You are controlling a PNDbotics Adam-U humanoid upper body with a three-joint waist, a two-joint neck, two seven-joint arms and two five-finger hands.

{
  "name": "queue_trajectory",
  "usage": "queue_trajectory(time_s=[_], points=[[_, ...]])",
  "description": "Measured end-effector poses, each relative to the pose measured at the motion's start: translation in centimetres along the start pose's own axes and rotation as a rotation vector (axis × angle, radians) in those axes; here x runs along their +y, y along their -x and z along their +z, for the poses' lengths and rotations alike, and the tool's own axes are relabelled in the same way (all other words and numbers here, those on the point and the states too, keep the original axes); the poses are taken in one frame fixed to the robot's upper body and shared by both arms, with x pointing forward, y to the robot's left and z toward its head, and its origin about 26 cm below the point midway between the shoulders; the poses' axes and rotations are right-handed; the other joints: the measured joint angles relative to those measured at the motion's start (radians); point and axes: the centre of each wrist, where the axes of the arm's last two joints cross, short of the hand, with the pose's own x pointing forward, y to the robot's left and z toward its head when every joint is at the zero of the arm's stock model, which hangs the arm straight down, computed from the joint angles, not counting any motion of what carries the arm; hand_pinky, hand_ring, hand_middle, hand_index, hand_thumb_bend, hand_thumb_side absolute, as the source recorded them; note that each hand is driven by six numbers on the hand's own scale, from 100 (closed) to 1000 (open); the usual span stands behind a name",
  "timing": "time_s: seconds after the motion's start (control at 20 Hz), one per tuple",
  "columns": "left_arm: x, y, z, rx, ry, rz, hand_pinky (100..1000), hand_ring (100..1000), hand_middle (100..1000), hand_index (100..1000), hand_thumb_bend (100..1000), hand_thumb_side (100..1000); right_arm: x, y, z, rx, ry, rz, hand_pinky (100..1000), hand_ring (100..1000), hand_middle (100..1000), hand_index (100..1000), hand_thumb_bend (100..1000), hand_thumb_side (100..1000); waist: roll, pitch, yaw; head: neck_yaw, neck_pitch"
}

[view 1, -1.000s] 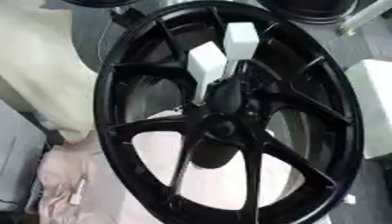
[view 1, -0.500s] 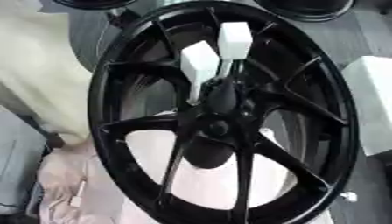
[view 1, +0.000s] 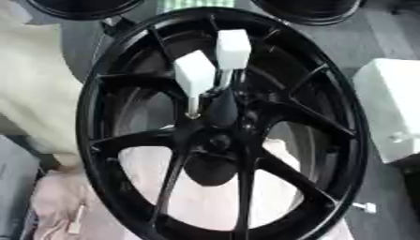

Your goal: Pull the pin out of the wheel hub.

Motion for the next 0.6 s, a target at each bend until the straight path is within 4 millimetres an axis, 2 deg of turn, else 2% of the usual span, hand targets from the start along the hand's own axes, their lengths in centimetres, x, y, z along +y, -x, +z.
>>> queue_trajectory(time_s=[0.05,0.1,0.15,0.25,0.35,0.45,0.6], points=[[0.0,0.0,0.0,0.000,-0.001,0.000,731,548,533,719,695,567,-0.1,-0.6,-0.1,-0.013,0.017,-0.017,834,787,787,835,703,464,0.000,0.000,0.000,-0.001,0.000],[0.0,0.0,0.0,0.000,-0.001,0.000,731,548,533,719,695,567,-0.3,-1.4,-0.2,-0.030,0.037,-0.042,825,768,755,809,688,447,-0.001,0.000,0.000,-0.001,0.000],[0.0,0.0,0.0,0.000,-0.001,0.000,731,548,533,719,695,567,-0.4,-2.4,-0.3,-0.051,0.056,-0.078,810,723,689,758,633,384,-0.001,0.000,0.001,-0.001,0.000],[0.0,0.0,0.0,0.001,-0.001,0.000,731,548,533,719,694,566,-0.6,-5.0,-0.2,-0.120,0.075,-0.183,803,692,650,729,583,325,0.000,0.000,0.006,-0.003,0.000],[0.0,0.0,0.0,0.001,0.000,0.000,730,547,532,718,694,565,-0.5,-8.2,0.3,-0.210,0.064,-0.314,804,683,640,724,574,317,-0.001,0.000,0.012,-0.008,0.000],[0.0,0.0,0.0,0.002,0.002,0.000,730,547,532,718,694,565,-0.1,-11.3,1.0,-0.290,0.022,-0.443,811,680,637,723,529,342,-0.001,0.000,0.020,-0.013,0.000],[-0.1,0.1,0.0,0.004,0.005,0.001,730,547,532,718,695,565,1.4,-14.7,2.1,-0.359,-0.058,-0.616,818,670,627,718,510,353,0.000,-0.002,0.029,-0.020,0.001]])
